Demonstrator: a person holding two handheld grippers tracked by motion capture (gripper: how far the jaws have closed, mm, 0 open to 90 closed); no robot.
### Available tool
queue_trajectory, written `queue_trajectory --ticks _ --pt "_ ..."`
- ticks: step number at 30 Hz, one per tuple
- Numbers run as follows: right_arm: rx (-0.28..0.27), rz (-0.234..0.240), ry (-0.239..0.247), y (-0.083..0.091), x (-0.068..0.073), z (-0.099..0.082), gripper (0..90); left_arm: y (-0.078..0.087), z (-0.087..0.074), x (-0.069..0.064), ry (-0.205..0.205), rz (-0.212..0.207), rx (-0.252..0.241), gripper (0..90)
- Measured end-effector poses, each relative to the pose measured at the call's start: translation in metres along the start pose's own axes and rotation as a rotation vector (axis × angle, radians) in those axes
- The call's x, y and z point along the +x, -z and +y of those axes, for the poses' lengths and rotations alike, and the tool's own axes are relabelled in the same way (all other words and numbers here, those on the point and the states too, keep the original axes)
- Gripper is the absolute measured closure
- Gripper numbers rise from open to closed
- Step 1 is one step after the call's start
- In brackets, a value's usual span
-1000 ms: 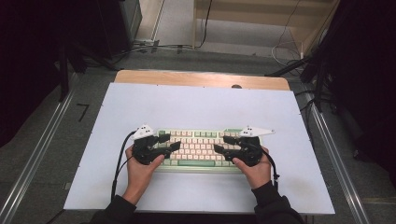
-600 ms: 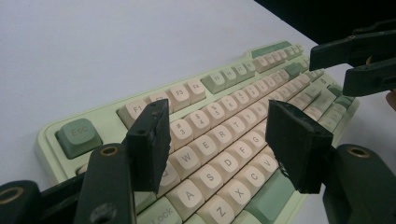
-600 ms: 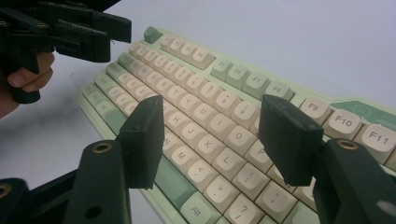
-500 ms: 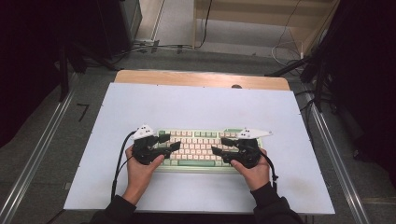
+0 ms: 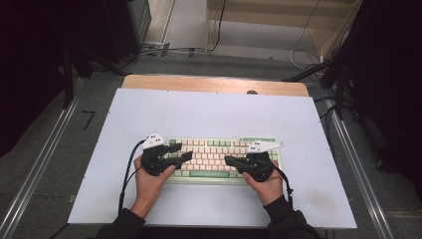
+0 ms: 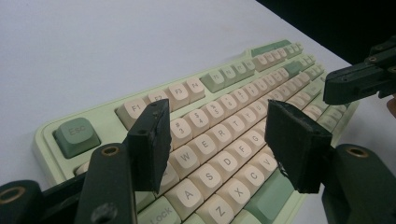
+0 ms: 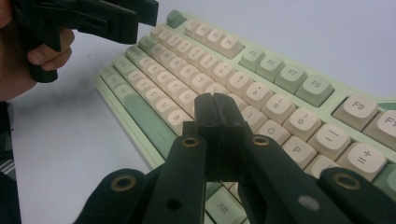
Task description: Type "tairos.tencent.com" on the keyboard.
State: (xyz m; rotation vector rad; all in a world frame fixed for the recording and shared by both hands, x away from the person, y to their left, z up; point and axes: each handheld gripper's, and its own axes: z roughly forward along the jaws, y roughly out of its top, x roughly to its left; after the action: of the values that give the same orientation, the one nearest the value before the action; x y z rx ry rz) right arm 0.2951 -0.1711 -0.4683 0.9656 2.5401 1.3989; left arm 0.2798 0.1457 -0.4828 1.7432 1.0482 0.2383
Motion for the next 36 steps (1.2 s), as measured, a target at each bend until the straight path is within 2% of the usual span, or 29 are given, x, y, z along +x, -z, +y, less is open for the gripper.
queue_trajectory --ticks 24,36 --pt "0.046 0.006 0.026 -0.014 0.006 -0.003 87.1 -0.001 -0.001 -0.001 0.003 -0.003 0.001 41.5" --pt "0.078 -0.018 0.034 -0.024 0.006 -0.004 87.1 -0.001 -0.001 -0.001 0.003 -0.002 0.001 41.5"
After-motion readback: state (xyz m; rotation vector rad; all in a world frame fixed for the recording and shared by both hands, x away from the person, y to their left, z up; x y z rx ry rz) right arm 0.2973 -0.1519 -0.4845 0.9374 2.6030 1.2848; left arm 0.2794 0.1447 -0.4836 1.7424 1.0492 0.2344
